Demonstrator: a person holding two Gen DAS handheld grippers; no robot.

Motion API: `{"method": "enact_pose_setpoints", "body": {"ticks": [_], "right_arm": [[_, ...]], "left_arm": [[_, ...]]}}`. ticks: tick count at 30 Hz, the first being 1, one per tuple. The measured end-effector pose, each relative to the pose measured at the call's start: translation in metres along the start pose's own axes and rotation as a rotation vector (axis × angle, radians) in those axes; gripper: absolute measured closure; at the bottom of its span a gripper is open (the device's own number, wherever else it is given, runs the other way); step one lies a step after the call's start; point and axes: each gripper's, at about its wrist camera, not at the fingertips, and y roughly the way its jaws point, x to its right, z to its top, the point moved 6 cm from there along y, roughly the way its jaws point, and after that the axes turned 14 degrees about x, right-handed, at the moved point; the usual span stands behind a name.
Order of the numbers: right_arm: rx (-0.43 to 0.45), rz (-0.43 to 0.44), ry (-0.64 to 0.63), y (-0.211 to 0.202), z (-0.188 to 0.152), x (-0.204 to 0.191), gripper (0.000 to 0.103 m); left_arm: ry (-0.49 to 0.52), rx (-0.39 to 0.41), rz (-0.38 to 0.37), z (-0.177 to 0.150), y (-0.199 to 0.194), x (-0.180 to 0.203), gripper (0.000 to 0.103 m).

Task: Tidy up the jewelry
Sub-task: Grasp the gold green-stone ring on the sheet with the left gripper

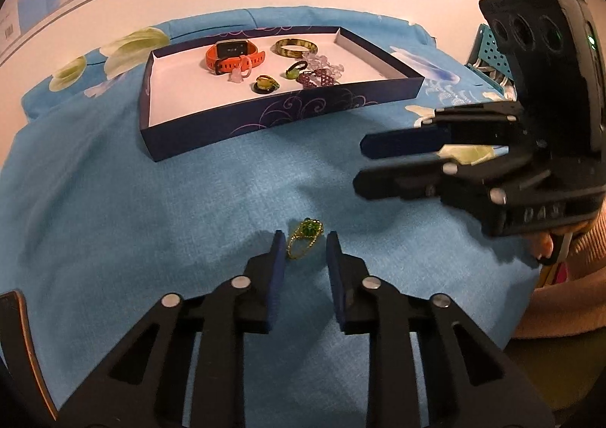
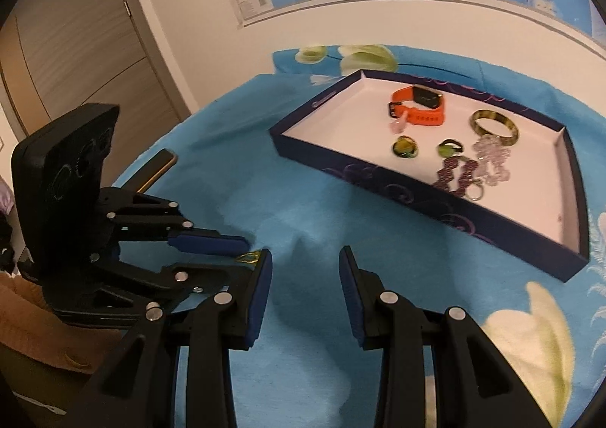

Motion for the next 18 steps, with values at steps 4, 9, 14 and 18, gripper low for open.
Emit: {"method": "enact_pose_setpoints", "body": {"ticks": [4, 9, 14, 18], "right_arm": [[-0.009, 0.03, 0.005, 0.005, -0.003, -0.008, 0.069], [-0.016, 0.07, 0.036, 0.013, -0.004, -0.015, 0.069], [-0.012, 0.104, 0.091, 0.019, -0.002, -0.011, 0.075], [-0.022, 0.122, 0.135, 0.021, -0.002, -0.004, 0.084]], "left_arm": [[-0.008, 0.002, -0.005, 0.0, 0.001, 0.001, 0.091], [-0.012, 0.009, -0.008, 0.001, 0.003, 0.003, 0.099], [-0.013, 0.013, -0.011, 0.004, 0.006, 0.003, 0.1], [-0.015, 0.02, -0.02, 0.005, 0.008, 0.003, 0.1]]}}
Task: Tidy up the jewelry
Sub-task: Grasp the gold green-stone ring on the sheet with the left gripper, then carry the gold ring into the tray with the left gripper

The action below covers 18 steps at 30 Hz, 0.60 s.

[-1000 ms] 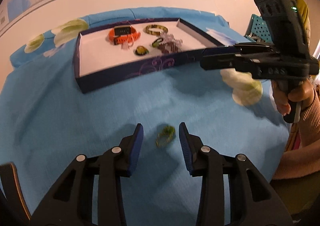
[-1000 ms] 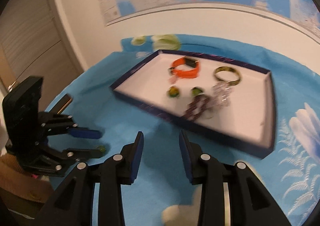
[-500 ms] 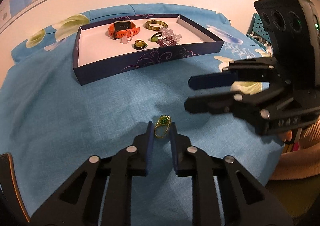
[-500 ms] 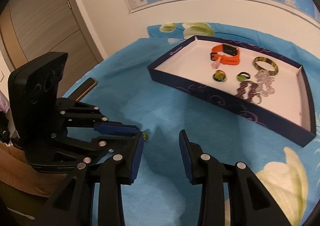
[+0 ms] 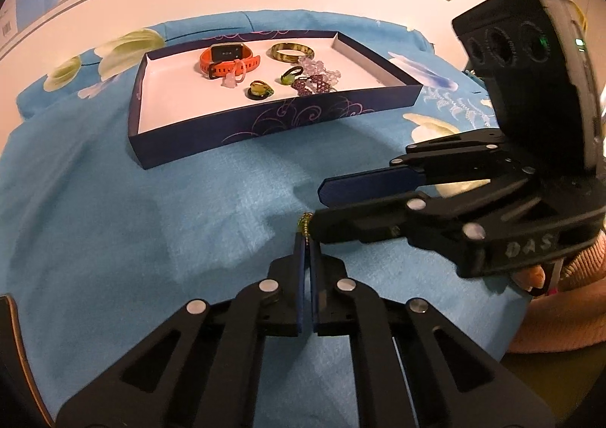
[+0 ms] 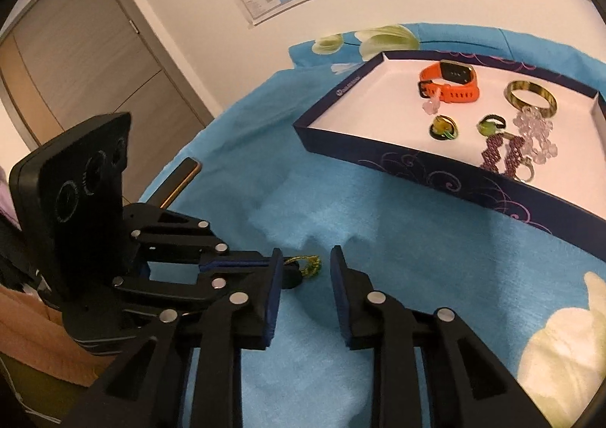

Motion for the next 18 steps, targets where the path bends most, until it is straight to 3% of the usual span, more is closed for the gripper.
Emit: {"method": "enact_pose_setpoints", "body": {"ticks": [6, 8, 18], "right_arm": [[-0.016, 0.029, 0.054, -0.002, -0.003, 0.007, 0.089], [-0.018, 0.028, 0.059, -0.002, -0.002, 0.008, 0.098], [0.018, 0.007, 0.057, -0.016, 0.005, 0.015, 0.099]], "left_arm": [[0.0, 0.001, -0.003, 0.0, 0.001, 0.0, 0.1], [-0.002, 0.005, -0.008, 0.002, 0.002, 0.0, 0.1], [0.053, 0.052, -0.02, 0.02, 0.003, 0.01, 0.1]]}}
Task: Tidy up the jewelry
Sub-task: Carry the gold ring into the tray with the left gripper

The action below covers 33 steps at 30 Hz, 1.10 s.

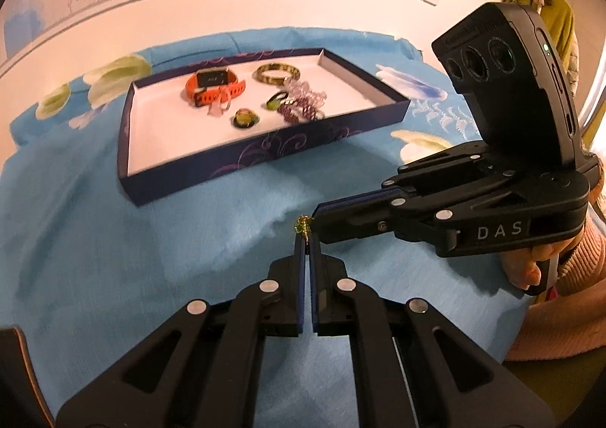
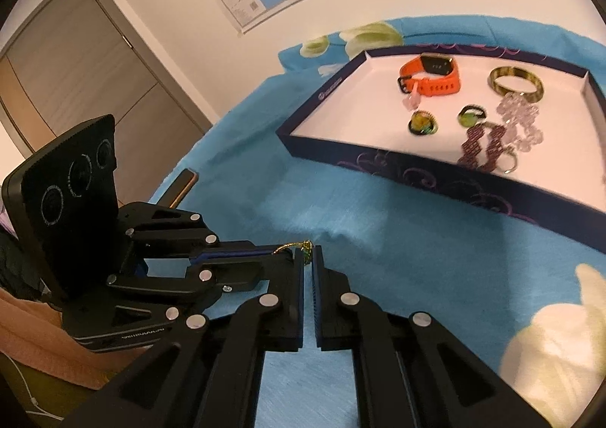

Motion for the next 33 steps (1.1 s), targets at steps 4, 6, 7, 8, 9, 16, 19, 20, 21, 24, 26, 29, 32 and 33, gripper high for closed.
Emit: {"method": "enact_pose_setpoints", "body": {"ticks": [4, 6, 7, 8, 9, 16, 19, 20, 21, 24, 26, 29, 32, 33], "right_arm": [[0.036, -0.023, -0.018, -0.008, 0.01, 0.003, 0.098], [0.064, -0.039, -0.025, -0.014, 0.018, 0.005, 0.097], [0.073, -0.043, -0.026, -0.015, 0.022, 0.006, 0.097], [0.08, -0.047, -0.03, -0.017, 0.025, 0.006, 0.097], [0.091, -0.054, -0.035, -0.02, 0.029, 0.008, 0.097], [0.138, -0.096, -0.05, -0.024, 0.049, 0.018, 0.097], [0.151, -0.12, -0.052, -0.024, 0.055, 0.024, 0.097], [0.153, -0.126, -0.05, -0.022, 0.057, 0.026, 0.097], [0.156, -0.133, -0.049, -0.023, 0.058, 0.028, 0.096], [0.162, -0.156, -0.045, -0.021, 0.062, 0.035, 0.095], [0.165, -0.165, -0.037, -0.02, 0.064, 0.04, 0.095], [0.166, -0.172, -0.028, -0.017, 0.066, 0.045, 0.095], [0.165, -0.192, -0.025, -0.014, 0.067, 0.05, 0.091], [0.163, -0.198, -0.021, -0.013, 0.067, 0.053, 0.091]], "left_arm": [[0.028, 0.033, -0.006, 0.015, 0.002, 0.004, 0.1], [0.037, 0.051, -0.012, 0.024, 0.003, 0.006, 0.1], [0.039, 0.058, -0.015, 0.028, 0.003, 0.005, 0.1], [0.043, 0.067, -0.014, 0.032, 0.004, 0.006, 0.1], [0.051, 0.078, -0.015, 0.038, 0.005, 0.006, 0.1], [0.053, 0.104, -0.022, 0.063, 0.019, 0.002, 0.1], [0.04, 0.107, -0.019, 0.071, 0.028, -0.001, 0.1], [0.033, 0.107, -0.021, 0.073, 0.03, -0.002, 0.1], [0.022, 0.107, -0.022, 0.076, 0.033, -0.004, 0.1], [0.008, 0.107, -0.018, 0.082, 0.041, -0.006, 0.1], [-0.003, 0.101, -0.019, 0.083, 0.048, -0.007, 0.1], [-0.016, 0.094, -0.015, 0.085, 0.057, -0.009, 0.1], [-0.029, 0.086, -0.009, 0.087, 0.065, -0.011, 0.1], [-0.034, 0.085, -0.005, 0.087, 0.068, -0.012, 0.1]]}}
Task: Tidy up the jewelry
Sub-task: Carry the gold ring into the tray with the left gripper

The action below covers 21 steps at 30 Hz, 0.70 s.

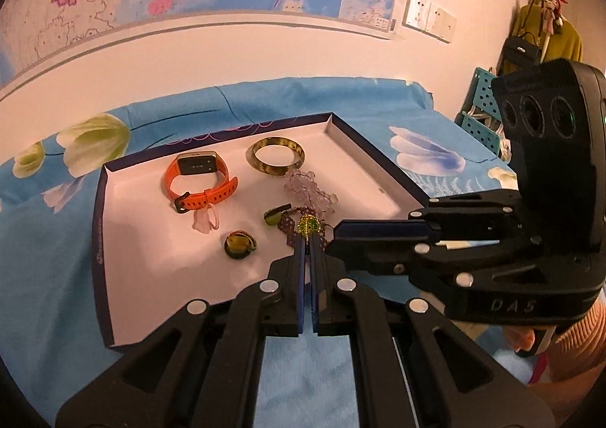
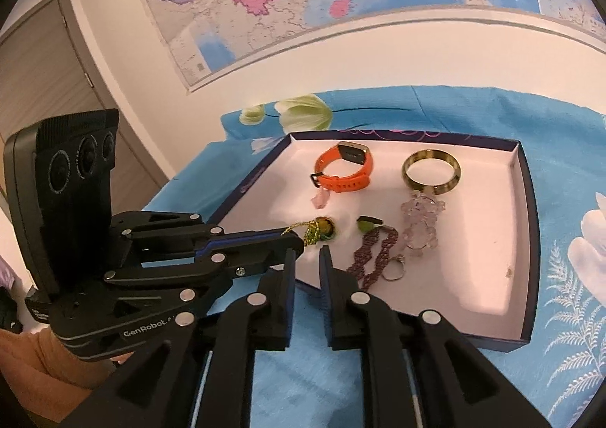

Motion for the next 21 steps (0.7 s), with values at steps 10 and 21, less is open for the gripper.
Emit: {"method": "enact_pose_setpoints", "body": {"ticks": [10, 21], "right_arm": [[-0.007, -0.036, 0.019, 0.007, -0.002, 0.012, 0.091], [0.005, -0.098, -0.005, 0.007, -0.002, 0.019, 0.086]], "left_arm": [[-0.036, -0.029, 0.032, -0.003, 0.019, -0.008, 0.1], [-0.067, -0.066, 0.076, -0.011, 0.033, -0.019, 0.096]]}}
